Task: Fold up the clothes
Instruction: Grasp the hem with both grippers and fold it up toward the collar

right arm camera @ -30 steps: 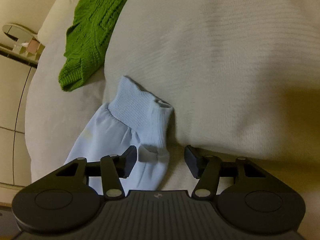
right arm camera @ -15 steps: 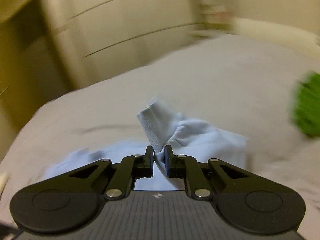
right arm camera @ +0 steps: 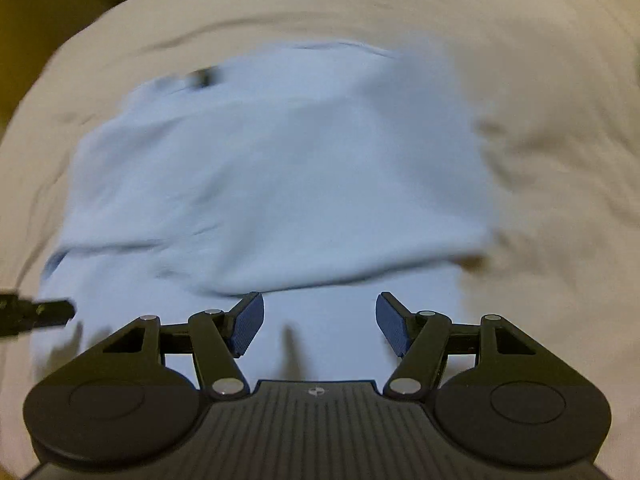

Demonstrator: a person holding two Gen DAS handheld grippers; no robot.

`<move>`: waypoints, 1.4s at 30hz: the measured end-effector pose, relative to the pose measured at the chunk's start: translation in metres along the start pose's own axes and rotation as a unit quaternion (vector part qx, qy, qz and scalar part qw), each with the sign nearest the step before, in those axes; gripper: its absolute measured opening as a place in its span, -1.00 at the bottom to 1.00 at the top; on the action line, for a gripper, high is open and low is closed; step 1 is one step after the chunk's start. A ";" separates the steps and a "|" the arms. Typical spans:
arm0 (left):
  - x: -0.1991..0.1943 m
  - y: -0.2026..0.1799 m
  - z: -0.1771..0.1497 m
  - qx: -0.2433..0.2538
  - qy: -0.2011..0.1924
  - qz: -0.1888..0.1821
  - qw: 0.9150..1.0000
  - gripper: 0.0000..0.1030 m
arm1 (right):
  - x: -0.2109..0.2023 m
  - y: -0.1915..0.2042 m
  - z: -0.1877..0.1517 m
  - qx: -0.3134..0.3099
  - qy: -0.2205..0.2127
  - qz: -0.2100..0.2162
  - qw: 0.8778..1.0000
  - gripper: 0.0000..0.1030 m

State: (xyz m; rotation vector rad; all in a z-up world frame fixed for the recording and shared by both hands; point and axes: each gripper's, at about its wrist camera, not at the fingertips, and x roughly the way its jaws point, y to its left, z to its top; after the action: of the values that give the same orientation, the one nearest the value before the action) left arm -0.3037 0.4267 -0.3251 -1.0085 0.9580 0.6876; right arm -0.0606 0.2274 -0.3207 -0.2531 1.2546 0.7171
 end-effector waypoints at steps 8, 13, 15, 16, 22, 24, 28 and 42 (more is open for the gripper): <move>0.075 -0.031 0.020 -0.038 0.030 -0.019 0.999 -0.27 | 0.002 -0.092 0.011 0.136 0.006 -0.029 0.990 0.30; 0.062 -0.062 0.021 0.025 -0.005 -0.010 1.000 -0.94 | 0.017 -0.109 0.008 0.144 0.017 -0.038 0.989 0.30; 0.027 -0.068 0.031 0.064 -0.071 -0.011 0.995 -0.95 | 0.018 -0.109 0.010 0.145 0.018 -0.035 0.989 0.30; 0.009 -0.070 0.036 0.083 -0.103 -0.008 0.991 -0.94 | 0.017 -0.107 0.011 0.142 0.017 -0.033 0.989 0.30; -0.050 -0.022 0.074 0.115 -0.199 0.103 0.968 -0.95 | 0.015 -0.077 0.016 0.107 0.008 -0.013 0.994 0.30; -0.039 -0.002 0.079 0.107 -0.172 0.113 0.973 -0.94 | 0.020 -0.066 0.015 0.093 0.011 -0.010 0.996 0.30; -0.005 0.018 0.076 0.099 -0.130 0.127 0.978 -0.94 | 0.031 -0.044 0.016 0.057 0.013 -0.018 0.998 0.30; 0.001 0.043 0.069 0.066 -0.106 0.102 0.987 -0.91 | 0.051 -0.010 0.015 -0.167 -0.056 -0.074 0.982 -0.85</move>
State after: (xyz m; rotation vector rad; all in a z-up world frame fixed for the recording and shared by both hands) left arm -0.3159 0.5066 -0.3278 -0.7102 0.9126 0.8711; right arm -0.0359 0.2461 -0.3653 -0.5679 0.9928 0.8011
